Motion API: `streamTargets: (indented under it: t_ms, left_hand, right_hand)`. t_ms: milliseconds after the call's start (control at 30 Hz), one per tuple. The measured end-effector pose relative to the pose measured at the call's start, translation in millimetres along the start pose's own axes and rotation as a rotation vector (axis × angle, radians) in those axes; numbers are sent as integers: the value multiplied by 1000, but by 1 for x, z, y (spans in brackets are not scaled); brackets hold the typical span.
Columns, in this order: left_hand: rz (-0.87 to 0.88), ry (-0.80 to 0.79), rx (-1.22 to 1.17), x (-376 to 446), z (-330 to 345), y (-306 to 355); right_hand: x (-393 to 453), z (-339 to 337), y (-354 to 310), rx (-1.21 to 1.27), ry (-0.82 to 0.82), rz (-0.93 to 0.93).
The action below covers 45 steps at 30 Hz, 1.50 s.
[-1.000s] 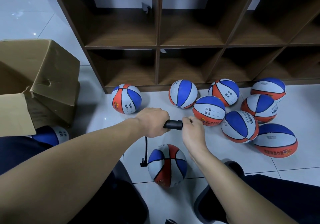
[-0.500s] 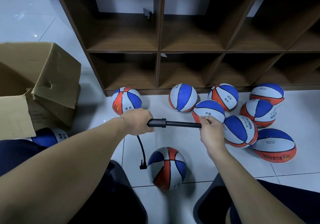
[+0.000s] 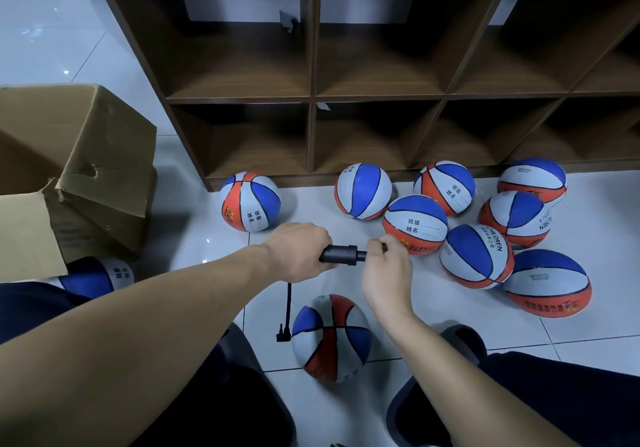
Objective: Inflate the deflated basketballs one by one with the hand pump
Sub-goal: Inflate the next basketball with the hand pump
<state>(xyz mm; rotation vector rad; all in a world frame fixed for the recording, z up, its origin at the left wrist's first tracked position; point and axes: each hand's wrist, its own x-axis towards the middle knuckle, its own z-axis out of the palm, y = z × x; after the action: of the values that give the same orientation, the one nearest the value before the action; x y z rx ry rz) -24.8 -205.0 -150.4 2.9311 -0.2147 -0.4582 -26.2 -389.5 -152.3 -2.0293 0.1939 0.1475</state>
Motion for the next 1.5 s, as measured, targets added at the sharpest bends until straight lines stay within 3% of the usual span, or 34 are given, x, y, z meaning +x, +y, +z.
streamTargets:
  t_ms: [533, 800, 967, 1333, 1500]
  left_hand:
    - [26, -47, -35, 2, 0, -7]
    - [-55, -69, -61, 0, -5, -31]
    - [-45, -29, -36, 2, -6, -17]
    - [35, -20, -31, 4, -6, 0]
    - [56, -19, -9, 6, -6, 2]
  right_hand:
    - [13, -1, 3, -9, -91, 60]
    - [46, -42, 5, 164, 98, 215]
    - [39, -32, -2, 59, 196, 114]
    - [5, 4, -8, -65, -38, 1]
    - [6, 5, -5, -57, -55, 31]
